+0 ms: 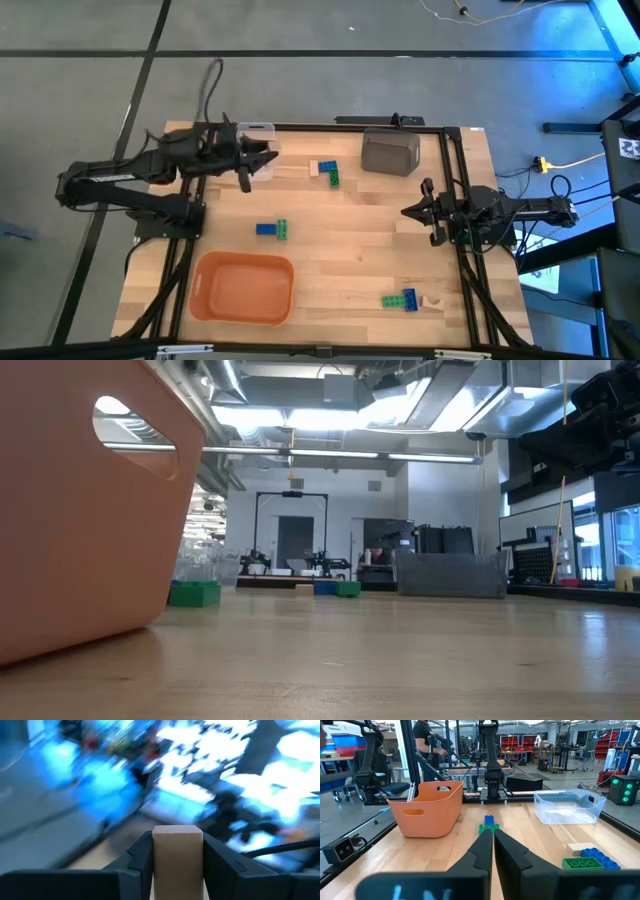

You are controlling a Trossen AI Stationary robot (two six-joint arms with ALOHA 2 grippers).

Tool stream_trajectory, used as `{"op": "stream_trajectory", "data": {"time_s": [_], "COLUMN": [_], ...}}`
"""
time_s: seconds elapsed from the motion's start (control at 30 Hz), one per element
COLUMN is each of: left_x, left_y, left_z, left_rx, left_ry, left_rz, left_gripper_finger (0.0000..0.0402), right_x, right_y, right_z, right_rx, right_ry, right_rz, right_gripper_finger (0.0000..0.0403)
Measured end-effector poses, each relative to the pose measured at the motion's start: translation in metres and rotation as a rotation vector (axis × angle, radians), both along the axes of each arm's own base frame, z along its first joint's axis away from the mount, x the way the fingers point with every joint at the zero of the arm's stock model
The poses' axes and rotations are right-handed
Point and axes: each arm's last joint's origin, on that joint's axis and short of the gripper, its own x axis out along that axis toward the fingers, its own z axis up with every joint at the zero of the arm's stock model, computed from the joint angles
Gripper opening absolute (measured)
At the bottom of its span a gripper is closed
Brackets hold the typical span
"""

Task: Sort & place blocks by color
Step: Put the middle brown wooden block into the transparent bin

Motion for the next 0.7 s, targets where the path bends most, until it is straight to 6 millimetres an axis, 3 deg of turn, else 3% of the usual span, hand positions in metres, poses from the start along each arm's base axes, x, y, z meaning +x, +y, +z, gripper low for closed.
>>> {"op": "stream_trajectory", "data": {"time_s": [0.1, 0.3, 0.7], "left_x": [0.0014, 0.0048, 0.0052], "left_y": [-0.0017, -0.0027, -0.0026], "left_z": [0.0078, 0.0027, 0.0015], "left_rx": [0.07, 0.088, 0.083], "left_ry": [-0.095, -0.164, -0.164], "left_rz": [-0.062, -0.109, -0.109], "left_gripper_finger": [0.0118, 0.0118, 0.0118], "right_x": [0.0, 0.0, 0.0], "right_y": [0.0, 0.0, 0.0], "right_z": [-0.0001, -0.0001, 0.0], "right_rx": [0.0, 0.0, 0.0], "right_ry": [0.001, 0.001, 0.0], "right_rz": [0.0, 0.0, 0.0], "right_gripper_finger": [0.0021, 0.0021, 0.0021]}}
